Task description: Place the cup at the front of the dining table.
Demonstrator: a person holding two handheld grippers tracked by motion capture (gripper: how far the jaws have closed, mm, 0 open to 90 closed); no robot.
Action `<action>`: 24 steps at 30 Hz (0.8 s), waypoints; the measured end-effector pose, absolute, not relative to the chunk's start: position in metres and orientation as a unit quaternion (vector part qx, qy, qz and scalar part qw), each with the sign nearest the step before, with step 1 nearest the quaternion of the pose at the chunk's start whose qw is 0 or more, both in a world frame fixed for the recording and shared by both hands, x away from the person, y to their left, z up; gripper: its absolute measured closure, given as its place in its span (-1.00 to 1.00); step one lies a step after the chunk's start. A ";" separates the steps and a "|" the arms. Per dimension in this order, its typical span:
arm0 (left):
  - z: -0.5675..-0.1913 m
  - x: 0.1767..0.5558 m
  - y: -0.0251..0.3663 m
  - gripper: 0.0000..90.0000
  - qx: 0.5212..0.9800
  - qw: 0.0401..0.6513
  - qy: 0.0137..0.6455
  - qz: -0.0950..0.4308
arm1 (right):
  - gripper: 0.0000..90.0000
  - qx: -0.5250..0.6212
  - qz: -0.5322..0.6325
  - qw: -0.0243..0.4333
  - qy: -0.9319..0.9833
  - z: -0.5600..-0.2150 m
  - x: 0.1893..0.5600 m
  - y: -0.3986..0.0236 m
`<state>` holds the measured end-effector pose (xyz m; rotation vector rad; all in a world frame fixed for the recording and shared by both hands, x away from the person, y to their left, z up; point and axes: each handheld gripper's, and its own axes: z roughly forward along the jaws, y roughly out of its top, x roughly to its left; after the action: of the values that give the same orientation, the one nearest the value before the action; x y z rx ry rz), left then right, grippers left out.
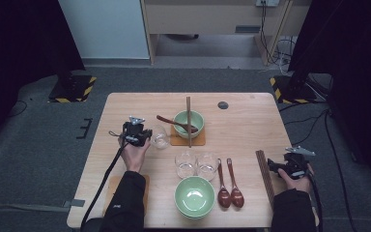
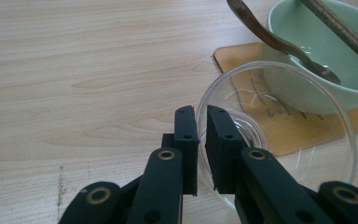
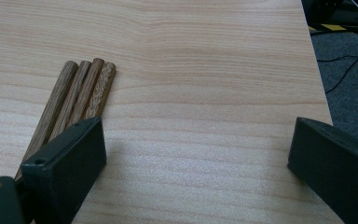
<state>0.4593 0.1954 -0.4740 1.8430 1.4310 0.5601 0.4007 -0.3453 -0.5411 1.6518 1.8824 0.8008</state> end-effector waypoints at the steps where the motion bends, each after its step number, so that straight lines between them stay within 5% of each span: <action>1: -0.474 0.459 0.195 0.82 0.714 0.364 0.556 0.219 | -0.90 0.608 0.295 0.253 0.693 -0.541 0.401 -0.345; 24: -0.479 0.461 0.188 0.79 0.701 0.384 0.558 0.223 | -0.90 0.608 0.295 0.253 0.693 -0.541 0.401 -0.345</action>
<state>0.4615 0.1880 -0.4787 1.7880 1.4214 0.5680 0.4007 -0.3453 -0.5411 1.6516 1.8825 0.8009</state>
